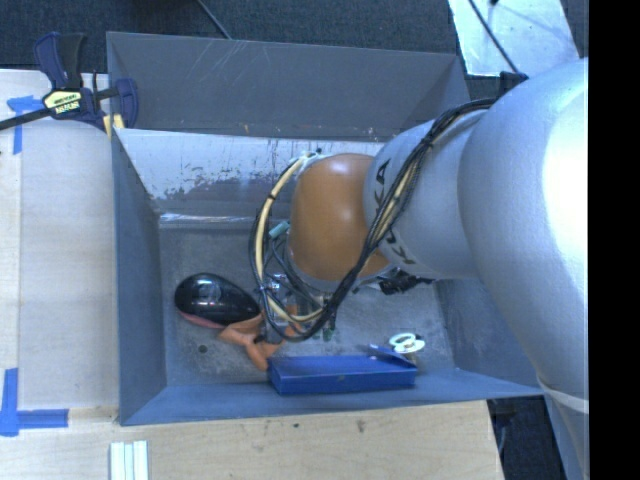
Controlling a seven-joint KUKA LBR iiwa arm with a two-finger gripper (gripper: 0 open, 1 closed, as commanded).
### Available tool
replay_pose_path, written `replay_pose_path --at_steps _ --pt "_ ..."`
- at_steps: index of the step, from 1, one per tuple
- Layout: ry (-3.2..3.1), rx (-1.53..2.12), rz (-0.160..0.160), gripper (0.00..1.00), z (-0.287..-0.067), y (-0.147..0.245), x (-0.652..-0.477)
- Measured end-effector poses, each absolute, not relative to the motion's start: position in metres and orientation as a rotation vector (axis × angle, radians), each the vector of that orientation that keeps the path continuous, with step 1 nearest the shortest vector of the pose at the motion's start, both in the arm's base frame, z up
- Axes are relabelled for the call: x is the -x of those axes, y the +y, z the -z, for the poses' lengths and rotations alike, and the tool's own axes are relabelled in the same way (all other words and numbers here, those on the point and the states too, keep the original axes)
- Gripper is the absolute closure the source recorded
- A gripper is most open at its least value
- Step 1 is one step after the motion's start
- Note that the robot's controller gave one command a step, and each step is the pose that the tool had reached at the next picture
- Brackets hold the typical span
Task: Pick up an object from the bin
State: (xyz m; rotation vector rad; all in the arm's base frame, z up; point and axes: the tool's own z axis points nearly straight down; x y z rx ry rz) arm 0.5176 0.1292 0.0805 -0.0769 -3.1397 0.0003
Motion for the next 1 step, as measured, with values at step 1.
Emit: replay_pose_path --at_steps 1 --pt "-3.145 0.022 0.002 1.0 -0.2266 0.145 -0.5162"
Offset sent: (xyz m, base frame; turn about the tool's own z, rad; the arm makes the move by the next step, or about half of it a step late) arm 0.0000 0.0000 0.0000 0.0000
